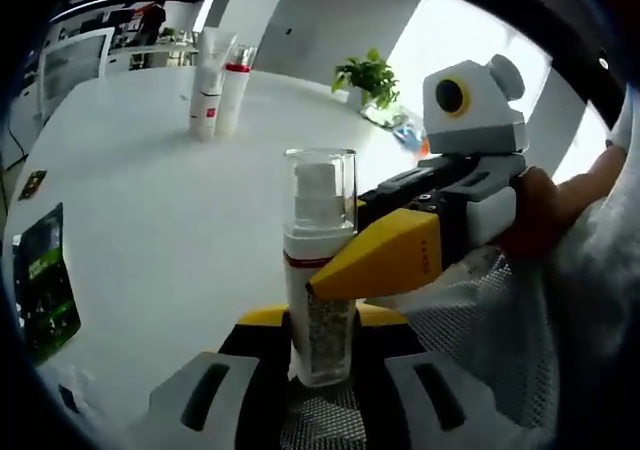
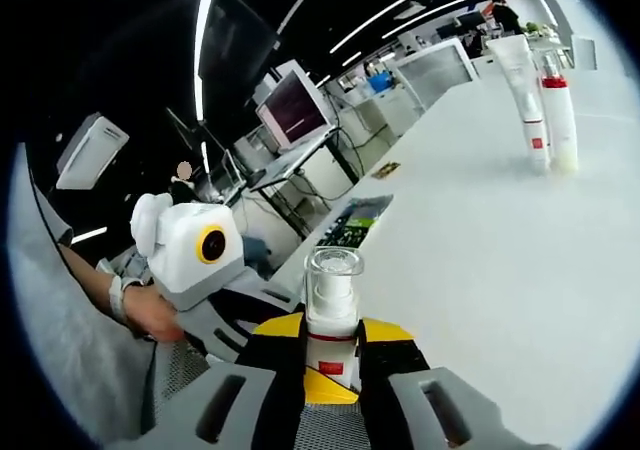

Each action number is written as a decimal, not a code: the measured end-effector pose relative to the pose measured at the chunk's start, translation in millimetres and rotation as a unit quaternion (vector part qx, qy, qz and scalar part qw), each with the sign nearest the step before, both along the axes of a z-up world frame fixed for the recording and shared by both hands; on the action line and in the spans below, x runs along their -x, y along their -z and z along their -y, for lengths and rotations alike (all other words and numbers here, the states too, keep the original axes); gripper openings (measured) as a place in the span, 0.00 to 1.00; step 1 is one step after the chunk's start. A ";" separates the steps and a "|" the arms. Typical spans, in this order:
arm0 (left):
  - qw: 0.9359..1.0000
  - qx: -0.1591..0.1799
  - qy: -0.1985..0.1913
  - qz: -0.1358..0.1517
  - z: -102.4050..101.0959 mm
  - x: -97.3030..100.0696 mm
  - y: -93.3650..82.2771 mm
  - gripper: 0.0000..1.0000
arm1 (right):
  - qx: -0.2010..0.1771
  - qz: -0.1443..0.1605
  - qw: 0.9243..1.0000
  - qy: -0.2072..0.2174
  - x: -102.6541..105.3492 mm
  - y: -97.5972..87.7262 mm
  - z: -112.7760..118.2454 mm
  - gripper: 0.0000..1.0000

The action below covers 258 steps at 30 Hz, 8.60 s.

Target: Arrange the skincare products in the storage area until every visible bottle or jar stands upright without overlapping.

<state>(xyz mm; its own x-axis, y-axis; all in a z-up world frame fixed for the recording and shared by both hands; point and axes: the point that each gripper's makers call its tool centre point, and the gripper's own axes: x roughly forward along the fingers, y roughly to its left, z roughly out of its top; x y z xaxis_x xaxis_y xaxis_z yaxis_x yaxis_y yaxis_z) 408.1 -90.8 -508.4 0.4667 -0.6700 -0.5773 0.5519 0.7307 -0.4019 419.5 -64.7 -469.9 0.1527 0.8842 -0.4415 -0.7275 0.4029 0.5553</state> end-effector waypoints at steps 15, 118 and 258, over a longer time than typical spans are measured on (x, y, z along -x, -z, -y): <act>0.998 -0.056 0.020 -0.006 -11.8 4.0 5.3 0.22 | -0.012 -0.006 1.000 0.029 -10.1 -2.1 8.1 0.14; 0.958 -0.287 0.024 0.002 -119.1 29.8 42.5 0.03 | 0.122 0.146 0.965 0.181 -232.2 -28.0 82.4 0.14; 0.954 -0.299 0.016 -0.025 -133.5 36.4 52.8 0.00 | 0.178 0.156 0.892 0.384 -294.3 27.6 85.3 0.29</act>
